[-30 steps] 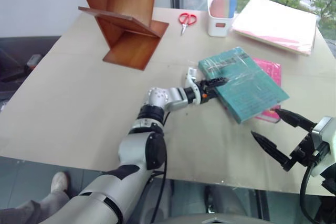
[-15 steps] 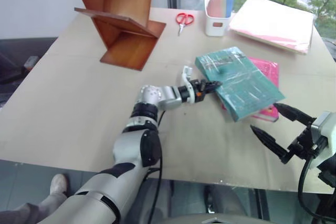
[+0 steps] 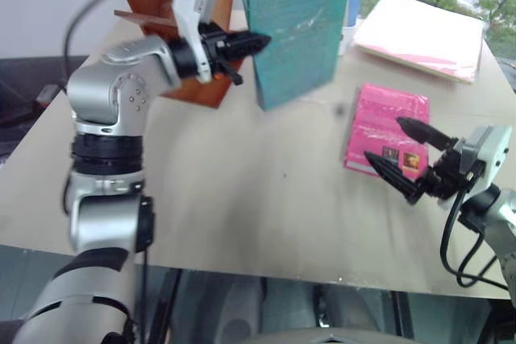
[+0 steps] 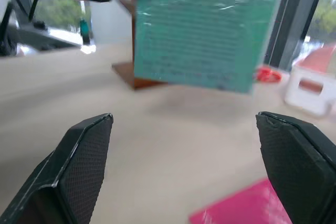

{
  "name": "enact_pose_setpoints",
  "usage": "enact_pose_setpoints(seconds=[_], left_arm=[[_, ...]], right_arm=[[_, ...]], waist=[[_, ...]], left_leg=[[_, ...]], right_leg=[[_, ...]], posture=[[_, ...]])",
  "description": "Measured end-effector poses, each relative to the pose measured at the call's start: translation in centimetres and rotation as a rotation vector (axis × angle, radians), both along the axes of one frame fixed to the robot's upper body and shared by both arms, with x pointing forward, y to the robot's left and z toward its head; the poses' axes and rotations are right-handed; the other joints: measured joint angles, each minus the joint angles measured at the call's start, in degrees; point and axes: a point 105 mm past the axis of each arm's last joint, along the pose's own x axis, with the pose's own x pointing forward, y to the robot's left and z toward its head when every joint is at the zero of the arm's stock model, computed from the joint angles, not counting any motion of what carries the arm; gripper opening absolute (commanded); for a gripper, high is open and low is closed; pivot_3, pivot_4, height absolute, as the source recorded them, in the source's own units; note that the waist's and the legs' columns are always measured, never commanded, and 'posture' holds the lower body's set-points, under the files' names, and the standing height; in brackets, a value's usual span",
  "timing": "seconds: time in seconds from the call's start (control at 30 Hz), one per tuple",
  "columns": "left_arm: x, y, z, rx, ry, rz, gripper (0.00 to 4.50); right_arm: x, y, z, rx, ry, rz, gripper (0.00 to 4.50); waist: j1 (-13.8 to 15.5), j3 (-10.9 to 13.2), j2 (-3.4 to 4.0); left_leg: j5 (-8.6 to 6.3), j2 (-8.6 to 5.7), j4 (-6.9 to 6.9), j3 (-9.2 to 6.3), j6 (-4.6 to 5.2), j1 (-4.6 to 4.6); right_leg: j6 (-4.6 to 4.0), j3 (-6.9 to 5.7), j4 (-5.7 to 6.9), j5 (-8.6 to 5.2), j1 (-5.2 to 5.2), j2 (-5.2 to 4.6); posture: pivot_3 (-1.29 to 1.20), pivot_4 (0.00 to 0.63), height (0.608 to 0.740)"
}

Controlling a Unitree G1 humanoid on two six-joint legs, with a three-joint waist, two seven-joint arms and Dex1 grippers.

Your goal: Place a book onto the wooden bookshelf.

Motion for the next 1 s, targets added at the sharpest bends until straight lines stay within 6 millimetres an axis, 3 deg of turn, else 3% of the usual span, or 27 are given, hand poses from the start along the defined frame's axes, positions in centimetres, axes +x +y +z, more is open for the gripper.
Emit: enact_pose_setpoints(seconds=[0.1,0.2,0.23,0.33,0.37,0.47,0.63,0.77,1.0], left_arm=[[-1.4,-0.1,3.2,0.276,-0.298,-0.042,0.06],[-3.2,0.4,7.1,0.449,-0.495,-0.054,0.06],[-3.3,0.7,7.3,0.478,-0.508,-0.049,0.06],[-2.6,2.1,6.9,0.602,-0.486,-0.017,0.06],[-1.4,4.2,6.3,0.718,-0.426,0.064,0.06],[0.1,8.4,5.7,0.842,-0.304,0.232,0.06],[2.4,14.2,4.6,0.968,-0.214,0.5,0.06],[3.4,15.0,3.4,0.994,-0.236,0.517,0.06],[4.2,15.7,1.7,1.014,-0.262,0.521,0.06]], right_arm=[[0.7,-0.1,0.6,0.019,-0.016,0.01,4.5],[1.1,-0.3,0.4,0.028,-0.008,0.017,4.5],[1.2,-0.3,0.4,0.029,-0.01,0.016,4.5],[1.4,-0.3,0.4,0.033,-0.012,0.02,4.5],[1.6,0.0,0.6,0.036,-0.022,0.032,4.5],[1.7,0.1,0.6,0.034,-0.031,0.04,4.5],[2.3,0.5,2.4,0.042,-0.09,0.054,4.5],[2.5,1.2,4.8,0.002,-0.162,0.086,4.5],[2.6,1.7,4.1,-0.025,-0.116,0.129,4.5]], waist=[[0.57,0.04,-0.07],[0.36,0.04,-0.06],[-0.02,0.01,0.02],[-0.4,0.02,0.03],[-0.99,0.04,0.04],[-1.78,0.07,0.04],[-1.67,0.11,0.0],[-1.76,0.12,0.03],[-2.39,0.11,0.03]], left_leg=[[-0.15,-0.04,0.06,-0.1,0.26,-0.27],[-0.18,-0.05,0.09,-0.08,0.31,-0.33],[-0.18,-0.04,0.06,-0.07,0.31,-0.3],[-0.18,0.02,0.04,-0.07,0.31,-0.23],[-0.18,0.02,0.04,-0.06,0.31,-0.23],[-0.18,0.03,0.02,-0.03,0.32,-0.27],[-0.18,0.03,0.05,0.0,0.32,-0.37],[-0.17,0.06,0.08,0.03,0.32,-0.33],[-0.18,0.12,0.07,0.16,0.32,-0.27]], right_leg=[[0.01,-0.15,-0.09,0.0,-0.12,-0.01],[0.02,-0.14,-0.23,0.0,-0.12,-0.02],[0.02,-0.12,-0.21,-0.01,-0.12,-0.02],[0.01,-0.12,-0.09,-0.01,-0.18,0.06],[0.01,-0.08,0.08,-0.02,-0.29,0.08],[0.02,-0.02,0.15,-0.02,-0.4,0.1],[0.03,-0.01,0.15,-0.02,-0.48,0.07],[0.03,0.02,0.29,-0.02,-0.52,0.07],[0.02,0.16,0.38,-0.01,-0.54,0.12]], posture=[[0.0,0.15,0.74],[0.0,0.15,0.74],[0.0,0.15,0.74],[0.0,0.15,0.74],[0.0,0.15,0.74],[0.0,0.15,0.74],[0.0,0.15,0.74],[0.0,0.15,0.74],[0.0,0.15,0.74]])
